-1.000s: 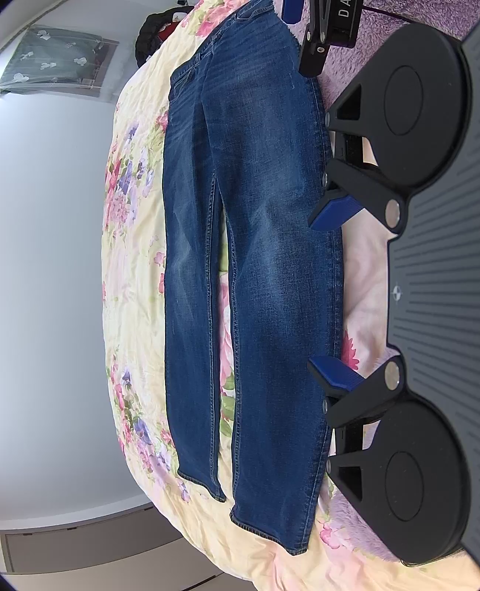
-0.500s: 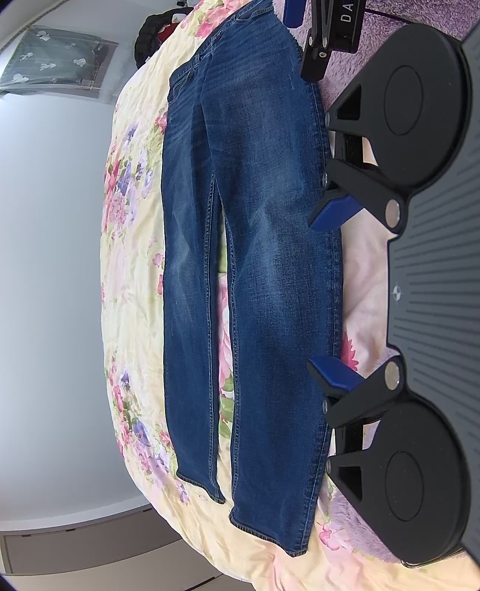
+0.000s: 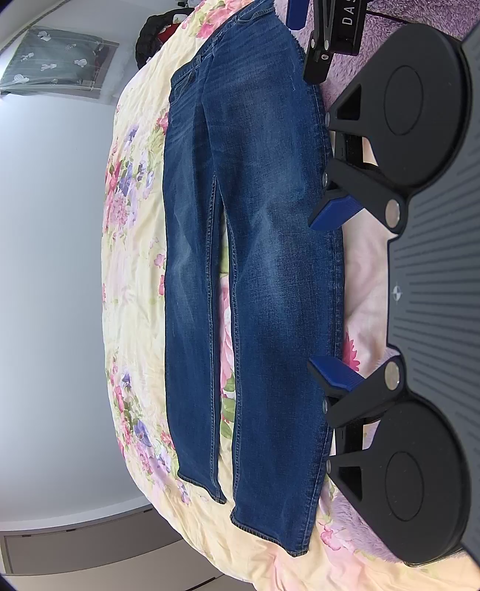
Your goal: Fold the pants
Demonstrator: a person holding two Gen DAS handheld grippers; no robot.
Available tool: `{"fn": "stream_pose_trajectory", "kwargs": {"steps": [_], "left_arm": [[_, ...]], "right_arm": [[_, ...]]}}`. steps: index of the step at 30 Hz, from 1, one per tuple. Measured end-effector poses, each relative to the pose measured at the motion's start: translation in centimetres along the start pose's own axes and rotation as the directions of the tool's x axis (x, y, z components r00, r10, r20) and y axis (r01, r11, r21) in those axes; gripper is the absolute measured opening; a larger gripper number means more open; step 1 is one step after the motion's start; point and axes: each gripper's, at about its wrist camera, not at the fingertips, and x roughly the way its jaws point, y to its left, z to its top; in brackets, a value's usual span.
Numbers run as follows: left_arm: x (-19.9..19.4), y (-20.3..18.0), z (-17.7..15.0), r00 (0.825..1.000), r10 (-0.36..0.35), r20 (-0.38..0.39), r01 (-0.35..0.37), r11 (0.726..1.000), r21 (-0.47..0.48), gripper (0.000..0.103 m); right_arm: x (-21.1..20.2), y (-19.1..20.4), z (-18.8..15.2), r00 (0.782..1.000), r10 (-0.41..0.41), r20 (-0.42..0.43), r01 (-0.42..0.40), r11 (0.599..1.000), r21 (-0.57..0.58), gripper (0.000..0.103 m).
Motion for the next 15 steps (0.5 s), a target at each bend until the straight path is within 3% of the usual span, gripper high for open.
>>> {"fn": "stream_pose_trajectory", "kwargs": {"steps": [15], "left_arm": [[-0.13, -0.07, 0.02, 1.0, -0.006, -0.001, 0.006, 1.0, -0.005, 0.091]], "right_arm": [[0.05, -0.06, -0.05, 1.0, 0.001, -0.002, -0.001, 1.0, 0.002, 0.082]]}}
